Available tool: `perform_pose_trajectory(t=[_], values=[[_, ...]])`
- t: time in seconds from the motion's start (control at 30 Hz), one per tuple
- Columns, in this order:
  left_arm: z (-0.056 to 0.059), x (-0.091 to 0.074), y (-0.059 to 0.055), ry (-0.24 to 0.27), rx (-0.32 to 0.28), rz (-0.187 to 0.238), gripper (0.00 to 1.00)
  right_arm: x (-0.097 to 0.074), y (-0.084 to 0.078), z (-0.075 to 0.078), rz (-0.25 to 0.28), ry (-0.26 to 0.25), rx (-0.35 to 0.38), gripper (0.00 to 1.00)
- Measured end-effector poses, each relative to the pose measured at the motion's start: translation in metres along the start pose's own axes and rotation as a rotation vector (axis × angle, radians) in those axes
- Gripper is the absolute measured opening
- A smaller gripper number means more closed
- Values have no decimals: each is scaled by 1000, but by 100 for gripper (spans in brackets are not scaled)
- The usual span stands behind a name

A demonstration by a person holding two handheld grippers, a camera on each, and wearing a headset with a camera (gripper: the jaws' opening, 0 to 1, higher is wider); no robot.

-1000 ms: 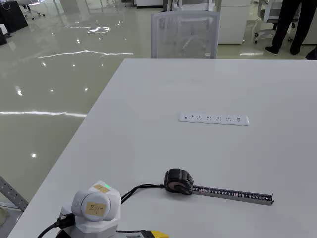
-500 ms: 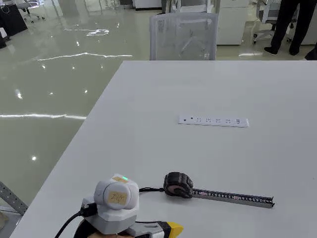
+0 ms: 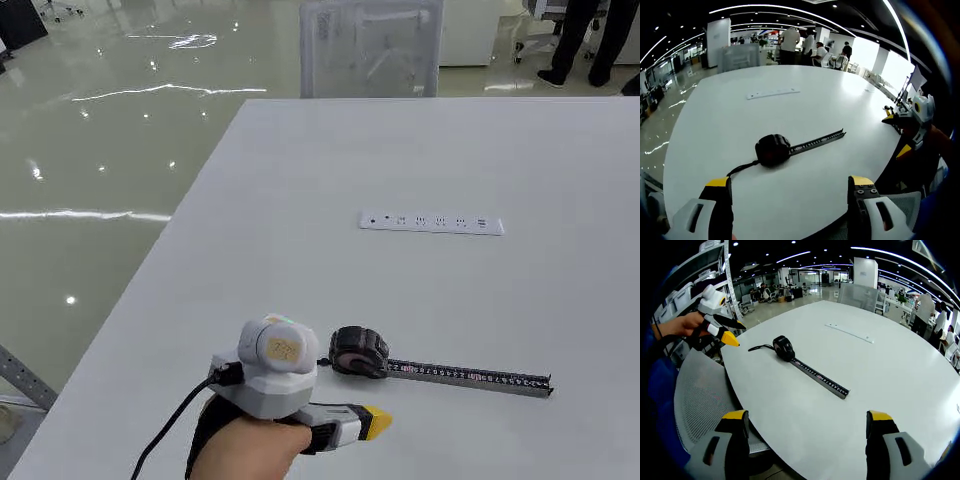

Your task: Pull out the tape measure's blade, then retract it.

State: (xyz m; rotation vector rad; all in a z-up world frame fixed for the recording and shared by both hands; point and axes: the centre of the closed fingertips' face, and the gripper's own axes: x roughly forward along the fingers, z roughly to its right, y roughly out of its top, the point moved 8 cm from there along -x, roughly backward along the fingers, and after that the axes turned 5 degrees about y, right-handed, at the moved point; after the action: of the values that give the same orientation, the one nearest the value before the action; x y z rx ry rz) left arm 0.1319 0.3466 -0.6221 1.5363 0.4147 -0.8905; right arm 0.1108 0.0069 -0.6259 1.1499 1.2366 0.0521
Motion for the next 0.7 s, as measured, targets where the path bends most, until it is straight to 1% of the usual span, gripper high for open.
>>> perform_pose_trajectory(t=[0.1,0.13,0.23,0.4,0.47,0.57,0.7], values=[[-1,7,5,13,-11,1,92,8,0,6,-15,13,-16,94],[-2,10,6,25,-14,4,92,10,0,8,-26,19,-27,93],[-3,15,11,68,-14,29,92,16,2,13,-38,30,-45,93],[0,25,14,85,-19,32,91,25,2,25,-55,42,-66,92],[0,31,15,88,-32,32,91,29,3,30,-63,50,-78,92],[-1,38,15,99,-33,32,90,35,3,39,-79,59,-97,91],[-1,46,18,106,-50,36,89,42,4,51,-102,71,-128,91]])
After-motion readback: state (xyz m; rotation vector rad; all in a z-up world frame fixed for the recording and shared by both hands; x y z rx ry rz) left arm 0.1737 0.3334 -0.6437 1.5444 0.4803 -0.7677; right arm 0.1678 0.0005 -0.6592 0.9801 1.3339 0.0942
